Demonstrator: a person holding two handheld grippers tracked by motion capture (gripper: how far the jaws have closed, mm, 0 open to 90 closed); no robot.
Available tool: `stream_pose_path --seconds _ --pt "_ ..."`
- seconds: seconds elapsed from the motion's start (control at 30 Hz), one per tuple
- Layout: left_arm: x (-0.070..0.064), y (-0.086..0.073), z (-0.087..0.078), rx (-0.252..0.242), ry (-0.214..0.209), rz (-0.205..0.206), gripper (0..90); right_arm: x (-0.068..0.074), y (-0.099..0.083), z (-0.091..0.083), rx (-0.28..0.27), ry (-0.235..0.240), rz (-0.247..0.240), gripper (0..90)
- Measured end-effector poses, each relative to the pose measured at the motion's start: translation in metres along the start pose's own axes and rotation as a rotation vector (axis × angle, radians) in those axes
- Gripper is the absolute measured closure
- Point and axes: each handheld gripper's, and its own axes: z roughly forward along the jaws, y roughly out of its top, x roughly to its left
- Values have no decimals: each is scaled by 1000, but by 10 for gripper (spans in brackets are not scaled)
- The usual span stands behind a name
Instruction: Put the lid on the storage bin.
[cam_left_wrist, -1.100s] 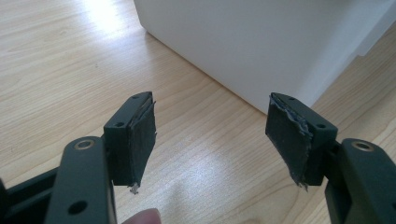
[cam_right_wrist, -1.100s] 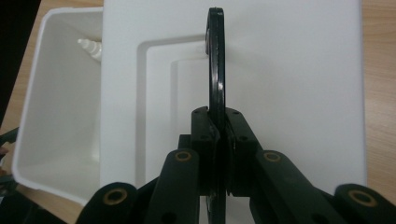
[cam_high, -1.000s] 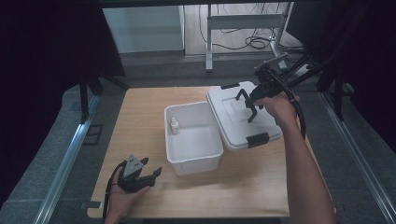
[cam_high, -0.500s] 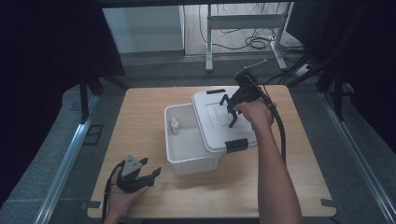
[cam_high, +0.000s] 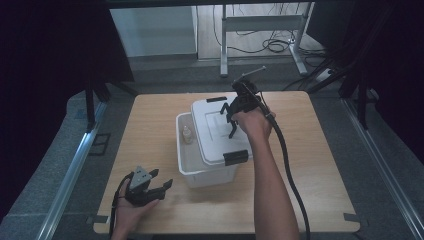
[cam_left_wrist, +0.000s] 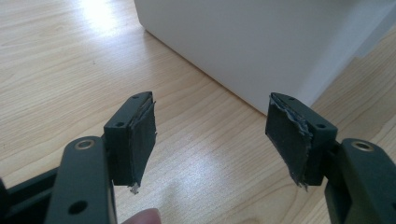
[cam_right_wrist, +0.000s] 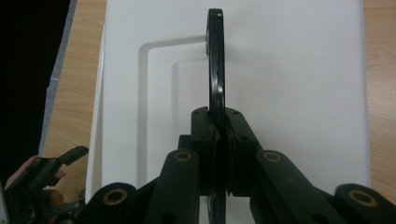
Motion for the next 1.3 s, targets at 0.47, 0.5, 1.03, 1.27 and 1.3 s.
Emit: stream_pose_path --seconds 0.47,0.5,1.03,1.27,1.3 --pt "1 1 -1 0 -6 -3 335 50 -1 16 18 -36 -17 849" --pt "1 1 -1 0 -6 -3 334 53 -2 19 25 -44 -20 849" --pt "2 1 -1 -2 -10 -1 335 70 -9 44 20 -100 -18 849" --pt "2 1 -1 0 -9 2 334 66 -8 44 13 -84 8 848" --pt "2 1 -1 0 -10 3 334 65 -9 45 11 -82 17 848"
